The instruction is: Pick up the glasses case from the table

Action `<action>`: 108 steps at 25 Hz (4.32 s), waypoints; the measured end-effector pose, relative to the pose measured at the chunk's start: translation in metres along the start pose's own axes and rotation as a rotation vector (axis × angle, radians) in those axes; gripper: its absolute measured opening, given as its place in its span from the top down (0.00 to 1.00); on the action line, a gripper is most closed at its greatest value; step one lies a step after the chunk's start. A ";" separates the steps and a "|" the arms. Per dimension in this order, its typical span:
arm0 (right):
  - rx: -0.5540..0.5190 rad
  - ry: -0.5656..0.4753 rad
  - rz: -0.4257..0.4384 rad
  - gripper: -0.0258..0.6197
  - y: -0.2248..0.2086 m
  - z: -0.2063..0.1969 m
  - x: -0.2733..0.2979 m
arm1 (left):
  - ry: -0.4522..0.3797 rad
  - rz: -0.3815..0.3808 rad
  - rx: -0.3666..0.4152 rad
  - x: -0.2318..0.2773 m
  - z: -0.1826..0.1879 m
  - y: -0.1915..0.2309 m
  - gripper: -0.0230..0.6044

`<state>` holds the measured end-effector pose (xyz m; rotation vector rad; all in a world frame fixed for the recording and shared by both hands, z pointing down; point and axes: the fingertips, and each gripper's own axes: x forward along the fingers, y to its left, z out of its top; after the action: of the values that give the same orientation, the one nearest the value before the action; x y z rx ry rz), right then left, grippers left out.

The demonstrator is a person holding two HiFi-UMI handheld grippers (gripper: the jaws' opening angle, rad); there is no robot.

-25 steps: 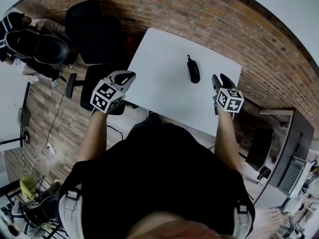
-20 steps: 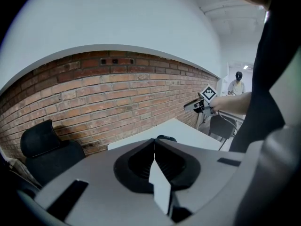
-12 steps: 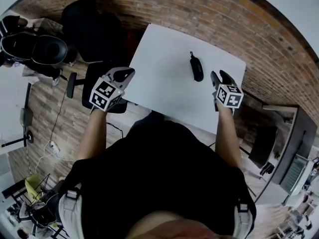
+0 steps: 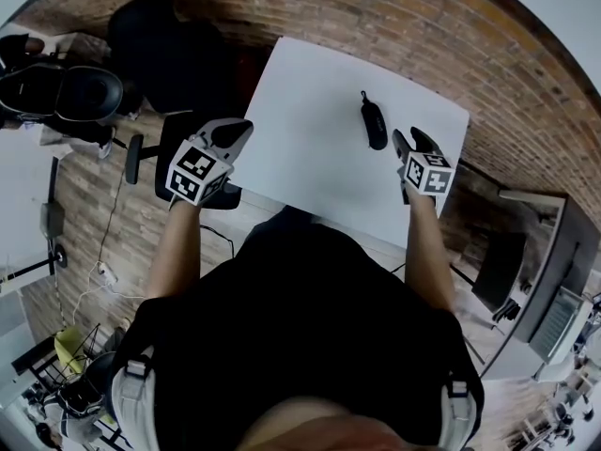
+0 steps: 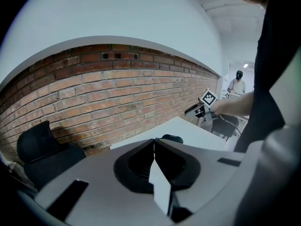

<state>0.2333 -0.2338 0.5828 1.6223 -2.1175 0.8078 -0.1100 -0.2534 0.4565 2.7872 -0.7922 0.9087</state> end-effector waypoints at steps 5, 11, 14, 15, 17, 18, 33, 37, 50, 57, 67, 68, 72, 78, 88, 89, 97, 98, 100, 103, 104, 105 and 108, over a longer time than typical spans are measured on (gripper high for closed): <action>0.004 0.028 0.011 0.63 0.004 -0.008 0.015 | 0.008 0.004 0.003 0.002 -0.003 0.008 0.95; 0.009 0.060 0.002 0.61 0.000 -0.019 0.034 | 0.035 -0.011 -0.001 0.008 -0.014 0.015 0.95; 0.014 0.082 -0.009 0.60 -0.004 -0.027 0.044 | 0.046 -0.021 -0.007 0.010 -0.019 0.016 0.95; 0.018 0.089 -0.013 0.60 -0.006 -0.030 0.047 | 0.050 -0.023 -0.007 0.011 -0.021 0.016 0.95; 0.026 0.101 -0.025 0.60 -0.011 -0.038 0.053 | 0.059 -0.029 -0.009 0.014 -0.025 0.017 0.95; 0.030 0.107 -0.031 0.60 -0.014 -0.041 0.056 | 0.064 -0.033 -0.011 0.015 -0.028 0.018 0.95; 0.045 0.139 -0.054 0.58 -0.025 -0.069 0.087 | 0.096 -0.071 -0.023 0.029 -0.044 0.024 0.95; 0.051 0.152 -0.056 0.56 -0.028 -0.076 0.097 | 0.099 -0.075 -0.030 0.032 -0.049 0.028 0.95; 0.061 0.192 -0.057 0.53 -0.035 -0.099 0.128 | 0.124 -0.086 -0.053 0.044 -0.062 0.035 0.95; 0.046 0.229 -0.054 0.52 -0.037 -0.107 0.145 | 0.146 -0.102 -0.072 0.052 -0.071 0.039 0.95; 0.031 0.277 -0.044 0.50 -0.039 -0.123 0.169 | 0.174 -0.115 -0.096 0.058 -0.084 0.042 0.95; 0.028 0.280 -0.045 0.49 -0.039 -0.123 0.170 | 0.174 -0.113 -0.099 0.058 -0.085 0.043 0.95; 0.013 0.304 -0.048 0.48 -0.043 -0.131 0.178 | 0.185 -0.118 -0.109 0.059 -0.093 0.044 0.95; 0.003 0.333 -0.049 0.45 -0.046 -0.139 0.188 | 0.191 -0.127 -0.119 0.061 -0.098 0.046 0.95; -0.012 0.386 -0.050 0.40 -0.052 -0.156 0.198 | 0.199 -0.135 -0.132 0.065 -0.111 0.048 0.95; -0.012 0.387 -0.051 0.39 -0.053 -0.157 0.199 | 0.199 -0.135 -0.134 0.065 -0.111 0.048 0.95; -0.006 0.398 -0.060 0.39 -0.053 -0.164 0.205 | 0.205 -0.146 -0.146 0.068 -0.119 0.047 0.95; -0.007 0.398 -0.062 0.39 -0.054 -0.165 0.205 | 0.204 -0.145 -0.147 0.068 -0.119 0.047 0.95; -0.008 0.402 -0.066 0.39 -0.055 -0.165 0.205 | 0.203 -0.145 -0.148 0.068 -0.120 0.047 0.95; -0.011 0.404 -0.066 0.39 -0.055 -0.165 0.207 | 0.207 -0.145 -0.151 0.068 -0.122 0.049 0.95; -0.012 0.403 -0.067 0.39 -0.054 -0.164 0.207 | 0.208 -0.145 -0.153 0.068 -0.123 0.049 0.95; -0.014 0.401 -0.069 0.39 -0.054 -0.164 0.206 | 0.209 -0.146 -0.154 0.068 -0.123 0.049 0.95; -0.018 0.400 -0.070 0.39 -0.053 -0.164 0.205 | 0.209 -0.154 -0.157 0.068 -0.123 0.046 0.95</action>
<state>0.2163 -0.2956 0.8429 1.3796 -1.7730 0.9915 -0.1510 -0.2927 0.5932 2.5257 -0.5817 1.0394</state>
